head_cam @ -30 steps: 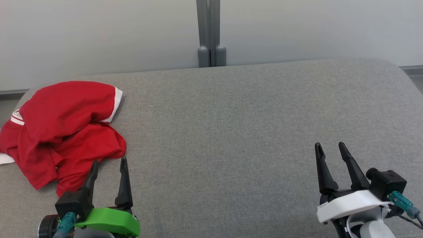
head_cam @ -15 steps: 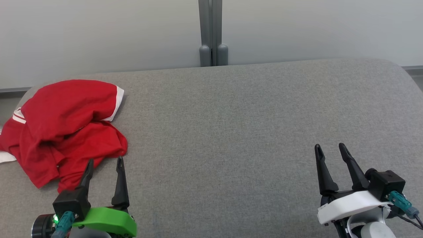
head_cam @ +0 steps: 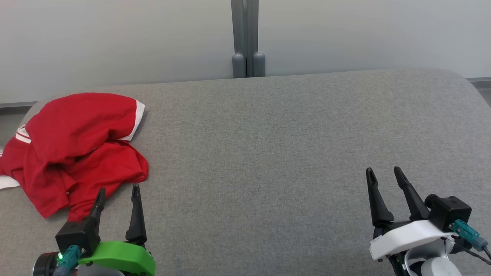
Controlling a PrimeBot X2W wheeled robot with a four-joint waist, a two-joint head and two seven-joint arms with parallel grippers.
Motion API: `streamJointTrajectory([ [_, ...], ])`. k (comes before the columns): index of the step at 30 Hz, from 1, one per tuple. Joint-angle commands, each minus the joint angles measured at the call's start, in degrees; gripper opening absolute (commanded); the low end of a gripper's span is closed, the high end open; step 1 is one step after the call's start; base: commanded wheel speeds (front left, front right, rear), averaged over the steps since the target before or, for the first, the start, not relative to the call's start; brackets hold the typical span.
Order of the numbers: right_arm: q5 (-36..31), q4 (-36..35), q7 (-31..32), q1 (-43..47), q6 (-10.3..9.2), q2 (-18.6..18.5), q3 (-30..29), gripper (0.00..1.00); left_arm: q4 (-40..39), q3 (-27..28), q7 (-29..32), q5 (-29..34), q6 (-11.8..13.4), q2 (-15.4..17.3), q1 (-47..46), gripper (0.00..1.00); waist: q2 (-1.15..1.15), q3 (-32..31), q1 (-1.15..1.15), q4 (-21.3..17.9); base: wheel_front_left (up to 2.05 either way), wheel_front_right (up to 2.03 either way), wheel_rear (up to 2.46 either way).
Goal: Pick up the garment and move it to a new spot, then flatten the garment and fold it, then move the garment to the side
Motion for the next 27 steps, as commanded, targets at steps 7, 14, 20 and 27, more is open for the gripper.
streamJointTrajectory([
  [7,0.50,-0.52,0.50,0.57,0.02,-0.24,-0.21,1.00,-0.29,0.25,0.20,-0.45,0.79,0.78,0.65,1.00,0.00,0.00,0.00,0.11,0.00,0.00,0.00],
  [14,0.63,-0.43,0.41,0.72,0.02,-0.23,-0.21,1.00,-0.29,0.12,-0.12,-0.43,0.93,1.04,0.53,1.00,0.00,-0.01,0.00,0.32,0.00,0.00,0.00],
  [20,0.77,-0.16,0.01,0.81,0.02,-0.24,-0.20,1.00,-0.49,-0.18,-0.20,-0.10,1.20,1.37,0.56,1.00,0.00,-0.03,0.00,0.86,0.00,0.00,0.00],
  [27,0.89,0.05,-0.58,1.10,0.02,-0.23,0.32,1.00,-0.49,-0.19,-0.76,0.12,1.43,1.95,0.14,1.00,0.00,0.02,0.00,3.61,0.00,0.00,0.00],
])
